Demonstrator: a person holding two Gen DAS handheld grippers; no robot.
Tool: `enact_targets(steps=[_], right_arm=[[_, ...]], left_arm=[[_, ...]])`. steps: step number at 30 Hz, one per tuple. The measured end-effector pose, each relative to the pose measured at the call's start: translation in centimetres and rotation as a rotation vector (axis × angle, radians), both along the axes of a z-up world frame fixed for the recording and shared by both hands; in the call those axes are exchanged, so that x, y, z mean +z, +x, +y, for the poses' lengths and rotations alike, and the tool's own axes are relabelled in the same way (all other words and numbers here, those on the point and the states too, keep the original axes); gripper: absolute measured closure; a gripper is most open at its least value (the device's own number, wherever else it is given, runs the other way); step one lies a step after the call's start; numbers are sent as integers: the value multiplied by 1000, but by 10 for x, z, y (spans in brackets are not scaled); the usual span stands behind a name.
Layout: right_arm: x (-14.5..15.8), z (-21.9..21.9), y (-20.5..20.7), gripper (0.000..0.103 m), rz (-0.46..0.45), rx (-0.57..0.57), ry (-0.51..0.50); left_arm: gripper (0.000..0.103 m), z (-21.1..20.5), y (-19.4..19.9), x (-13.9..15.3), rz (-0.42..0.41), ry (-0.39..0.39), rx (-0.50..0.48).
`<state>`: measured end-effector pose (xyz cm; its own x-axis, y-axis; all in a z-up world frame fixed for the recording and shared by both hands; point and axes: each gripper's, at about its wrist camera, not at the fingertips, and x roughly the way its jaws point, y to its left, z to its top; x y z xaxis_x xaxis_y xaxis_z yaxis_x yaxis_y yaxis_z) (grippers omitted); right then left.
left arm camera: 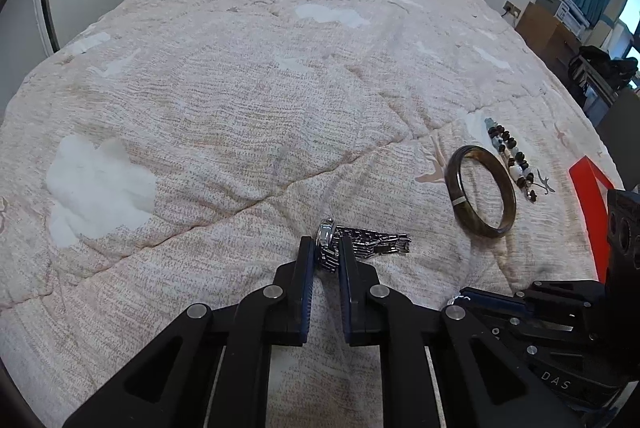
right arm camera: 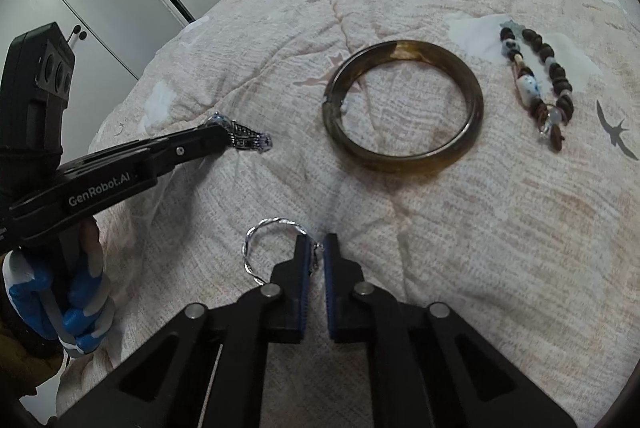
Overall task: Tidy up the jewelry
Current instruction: 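Grasp the silver watch with the left tool while the right tool grasps the twisted silver hoop, then carry the silver watch and twisted hoop over the red box with both tools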
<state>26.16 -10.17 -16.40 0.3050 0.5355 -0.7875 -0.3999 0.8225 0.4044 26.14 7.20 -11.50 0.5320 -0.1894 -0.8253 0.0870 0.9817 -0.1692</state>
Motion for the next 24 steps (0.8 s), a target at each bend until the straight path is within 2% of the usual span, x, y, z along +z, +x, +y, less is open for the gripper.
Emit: enact_targets(steps=[7, 17, 24], right_arm=[[19, -9, -23, 97, -27, -19, -17], [60, -46, -68, 97, -77, -66, -17], [91, -75, -98, 97, -133, -122, -6]], left_arm=[[92, -6, -17, 20, -21, -13, 3], [92, -19, -54, 60, -66, -9, -6], [92, -42, -82, 91, -108, 3, -47]])
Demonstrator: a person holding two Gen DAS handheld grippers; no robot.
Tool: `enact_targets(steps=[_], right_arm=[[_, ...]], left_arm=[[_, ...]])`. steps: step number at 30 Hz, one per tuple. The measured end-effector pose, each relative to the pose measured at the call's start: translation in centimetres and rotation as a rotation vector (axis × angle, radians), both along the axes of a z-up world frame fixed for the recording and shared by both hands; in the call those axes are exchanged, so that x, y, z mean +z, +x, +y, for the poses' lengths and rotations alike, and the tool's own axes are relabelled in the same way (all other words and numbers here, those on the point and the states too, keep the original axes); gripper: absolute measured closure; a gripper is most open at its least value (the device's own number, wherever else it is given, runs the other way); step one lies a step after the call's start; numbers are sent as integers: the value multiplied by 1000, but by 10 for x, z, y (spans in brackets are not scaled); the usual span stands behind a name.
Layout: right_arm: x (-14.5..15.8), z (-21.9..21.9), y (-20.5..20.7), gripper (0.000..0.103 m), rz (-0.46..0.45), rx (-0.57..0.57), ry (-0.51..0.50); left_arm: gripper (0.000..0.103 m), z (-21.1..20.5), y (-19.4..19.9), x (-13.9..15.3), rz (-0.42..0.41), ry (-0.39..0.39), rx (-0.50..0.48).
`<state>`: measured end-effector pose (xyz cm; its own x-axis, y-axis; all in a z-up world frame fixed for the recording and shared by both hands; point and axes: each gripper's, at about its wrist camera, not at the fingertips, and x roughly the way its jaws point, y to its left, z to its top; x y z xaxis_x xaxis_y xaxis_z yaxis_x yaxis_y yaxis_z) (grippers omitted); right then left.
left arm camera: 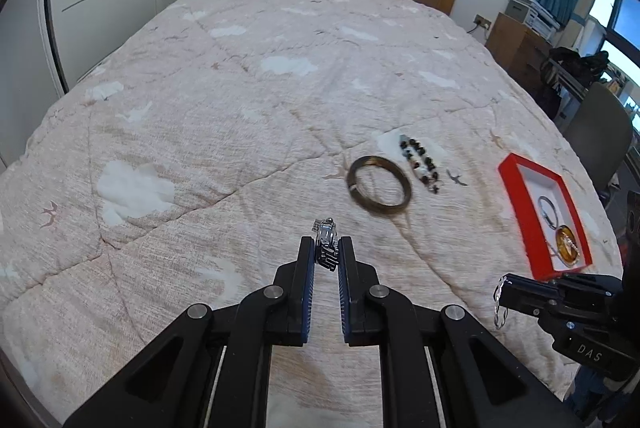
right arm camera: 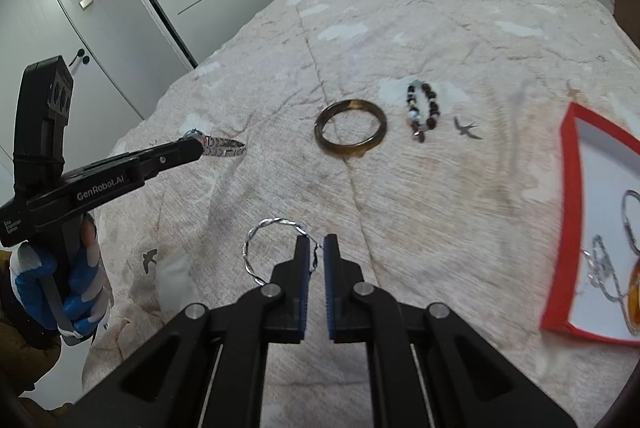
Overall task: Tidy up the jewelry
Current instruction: 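Carry the silver watch and twisted hoop over the red box with both tools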
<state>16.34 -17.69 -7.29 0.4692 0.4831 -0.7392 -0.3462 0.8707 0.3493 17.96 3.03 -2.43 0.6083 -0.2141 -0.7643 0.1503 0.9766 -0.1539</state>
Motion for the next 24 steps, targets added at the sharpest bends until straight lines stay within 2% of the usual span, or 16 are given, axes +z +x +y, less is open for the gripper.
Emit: enact_targets(steps=[5, 14, 19, 24], right_arm=[[17, -34, -21, 97, -40, -66, 6], [37, -126, -44, 97, -86, -237, -1], [42, -177, -38, 97, -98, -322, -12], [37, -217, -16, 97, -91, -375, -28]], left_arm=[[92, -31, -12, 22, -37, -10, -48], [92, -123, -16, 46, -62, -53, -195], [92, -179, -8, 45, -56, -63, -271], [92, -226, 9, 31, -28, -60, -321]])
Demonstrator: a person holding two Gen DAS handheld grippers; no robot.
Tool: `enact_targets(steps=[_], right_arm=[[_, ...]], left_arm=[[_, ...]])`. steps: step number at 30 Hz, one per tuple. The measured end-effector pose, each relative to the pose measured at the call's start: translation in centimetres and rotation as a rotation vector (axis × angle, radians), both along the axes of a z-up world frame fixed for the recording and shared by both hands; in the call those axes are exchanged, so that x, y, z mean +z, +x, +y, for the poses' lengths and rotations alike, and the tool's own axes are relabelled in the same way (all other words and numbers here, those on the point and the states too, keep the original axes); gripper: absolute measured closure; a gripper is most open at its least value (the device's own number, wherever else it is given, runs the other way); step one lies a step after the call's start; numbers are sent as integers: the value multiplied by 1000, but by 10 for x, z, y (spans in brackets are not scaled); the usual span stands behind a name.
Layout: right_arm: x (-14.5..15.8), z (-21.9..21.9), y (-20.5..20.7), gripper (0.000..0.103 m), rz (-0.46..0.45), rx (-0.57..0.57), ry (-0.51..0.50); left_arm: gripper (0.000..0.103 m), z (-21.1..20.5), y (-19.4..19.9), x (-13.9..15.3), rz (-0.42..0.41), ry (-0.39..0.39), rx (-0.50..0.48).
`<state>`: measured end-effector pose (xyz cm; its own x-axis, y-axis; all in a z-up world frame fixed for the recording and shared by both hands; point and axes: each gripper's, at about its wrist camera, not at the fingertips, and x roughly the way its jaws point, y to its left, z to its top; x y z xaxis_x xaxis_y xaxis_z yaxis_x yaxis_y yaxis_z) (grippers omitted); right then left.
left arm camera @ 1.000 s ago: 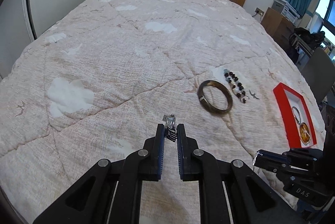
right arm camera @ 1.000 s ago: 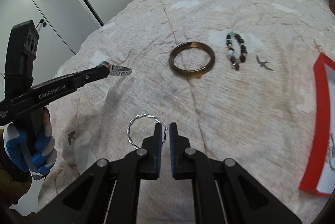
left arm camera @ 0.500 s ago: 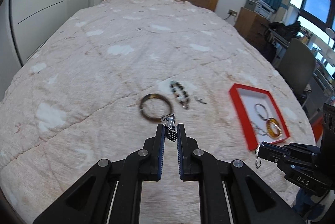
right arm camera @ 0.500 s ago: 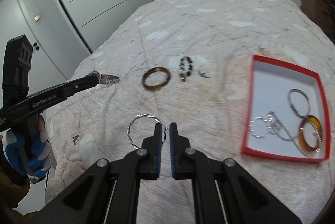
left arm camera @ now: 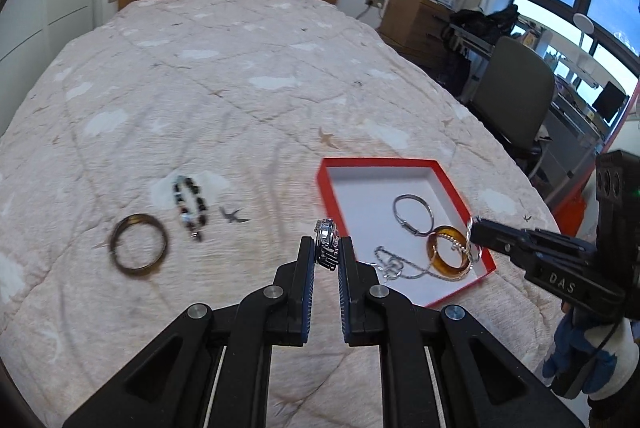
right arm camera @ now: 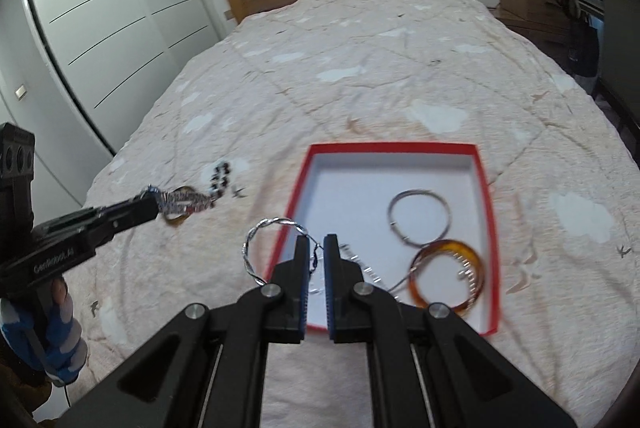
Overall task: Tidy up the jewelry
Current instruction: 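Carry the silver watch and twisted hoop over the red box with both tools, then open both tools to drop the watch and hoop into the box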
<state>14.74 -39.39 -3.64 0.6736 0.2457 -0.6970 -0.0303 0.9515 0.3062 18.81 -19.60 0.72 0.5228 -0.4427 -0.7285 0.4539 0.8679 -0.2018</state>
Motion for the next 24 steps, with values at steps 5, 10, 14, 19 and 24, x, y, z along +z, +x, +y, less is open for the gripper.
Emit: enact_targets(steps=[5, 10, 14, 19, 24], right_arm=[[-19, -31, 28, 97, 15, -39, -3], [-46, -55, 58, 97, 58, -71, -12], [-63, -63, 77, 96, 101, -77, -39], [-82, -69, 89, 96, 156, -77, -60], [-94, -70, 92, 96, 189, -89, -80]], left_arm=[[92, -43, 22, -21, 30, 26, -57], [92, -78, 43, -43, 55, 48, -105], [92, -102, 61, -60, 71, 65, -121], [92, -112, 69, -78, 93, 85, -122], [92, -108, 72, -89, 119, 88, -114]])
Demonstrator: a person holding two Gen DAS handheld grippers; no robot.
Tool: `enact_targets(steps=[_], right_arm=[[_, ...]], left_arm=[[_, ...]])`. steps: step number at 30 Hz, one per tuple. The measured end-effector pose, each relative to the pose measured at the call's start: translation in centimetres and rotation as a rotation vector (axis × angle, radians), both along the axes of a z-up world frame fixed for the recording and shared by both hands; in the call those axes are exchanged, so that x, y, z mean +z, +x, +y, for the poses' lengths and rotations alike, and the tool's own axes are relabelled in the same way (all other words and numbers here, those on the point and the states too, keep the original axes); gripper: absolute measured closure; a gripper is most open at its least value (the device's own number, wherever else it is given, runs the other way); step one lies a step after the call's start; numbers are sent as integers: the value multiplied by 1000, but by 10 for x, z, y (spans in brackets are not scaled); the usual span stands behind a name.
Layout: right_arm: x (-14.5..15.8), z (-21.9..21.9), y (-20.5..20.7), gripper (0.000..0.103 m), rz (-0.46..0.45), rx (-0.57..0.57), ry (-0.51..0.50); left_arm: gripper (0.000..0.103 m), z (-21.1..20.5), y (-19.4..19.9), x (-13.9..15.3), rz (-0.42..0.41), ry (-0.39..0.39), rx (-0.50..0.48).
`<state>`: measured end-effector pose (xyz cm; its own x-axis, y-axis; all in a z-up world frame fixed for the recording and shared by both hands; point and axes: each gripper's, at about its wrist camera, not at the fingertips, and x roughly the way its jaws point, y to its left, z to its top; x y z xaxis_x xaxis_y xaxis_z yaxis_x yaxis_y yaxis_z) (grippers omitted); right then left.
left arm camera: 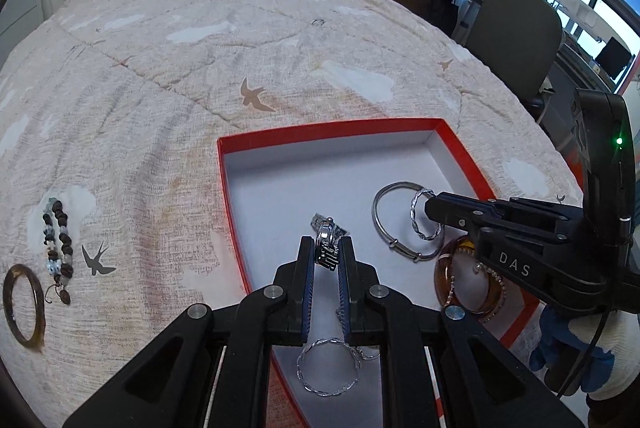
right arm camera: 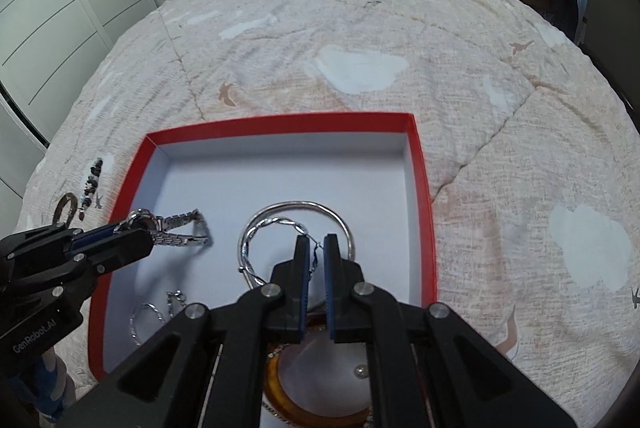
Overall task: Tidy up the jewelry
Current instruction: 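Open both tools to drop the watch and hoop into the box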
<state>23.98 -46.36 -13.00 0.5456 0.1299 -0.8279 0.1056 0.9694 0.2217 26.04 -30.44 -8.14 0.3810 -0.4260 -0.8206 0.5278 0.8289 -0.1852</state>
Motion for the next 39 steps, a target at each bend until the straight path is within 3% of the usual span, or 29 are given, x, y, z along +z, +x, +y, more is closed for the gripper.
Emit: enact_targets(steps=[9, 17, 25, 32, 39], right_arm=[[-3, -1, -2, 95, 13, -32, -6], [17, -1, -20, 93, -4, -65, -13], [51, 4, -53, 77, -42, -108, -19], [82, 31, -86, 73, -77, -103, -19], [105, 60, -125, 68, -104, -101, -22]], left_arm=[[91, 8, -4, -1, 10, 6, 7], [90, 16, -17, 17, 0, -22, -1], [87, 48, -43, 48, -38, -28, 24], [67, 86, -77, 81, -100, -28, 79], [55, 122, -114, 105, -149, -21, 123]])
